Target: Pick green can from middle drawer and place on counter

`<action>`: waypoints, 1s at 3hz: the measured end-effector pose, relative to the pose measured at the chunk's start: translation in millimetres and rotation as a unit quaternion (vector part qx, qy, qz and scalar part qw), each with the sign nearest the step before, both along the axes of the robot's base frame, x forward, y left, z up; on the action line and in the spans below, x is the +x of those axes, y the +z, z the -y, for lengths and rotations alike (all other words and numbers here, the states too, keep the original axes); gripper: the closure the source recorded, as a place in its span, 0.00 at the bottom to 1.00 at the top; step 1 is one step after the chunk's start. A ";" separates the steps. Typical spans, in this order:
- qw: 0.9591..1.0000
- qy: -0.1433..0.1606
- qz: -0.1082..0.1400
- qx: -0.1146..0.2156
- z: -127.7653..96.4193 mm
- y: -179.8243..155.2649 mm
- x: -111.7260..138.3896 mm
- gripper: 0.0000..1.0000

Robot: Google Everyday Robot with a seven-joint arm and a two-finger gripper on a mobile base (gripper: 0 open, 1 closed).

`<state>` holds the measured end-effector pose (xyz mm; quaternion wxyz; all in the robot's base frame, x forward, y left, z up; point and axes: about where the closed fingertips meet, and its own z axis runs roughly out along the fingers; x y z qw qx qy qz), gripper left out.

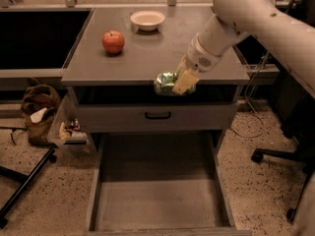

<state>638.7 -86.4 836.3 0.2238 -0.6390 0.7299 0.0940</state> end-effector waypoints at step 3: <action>0.995 -0.047 0.081 -0.017 24.8 78.1 84.2 1.00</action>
Offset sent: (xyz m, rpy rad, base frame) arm 0.0989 -0.0400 0.1072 -0.0132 -0.2035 -0.1494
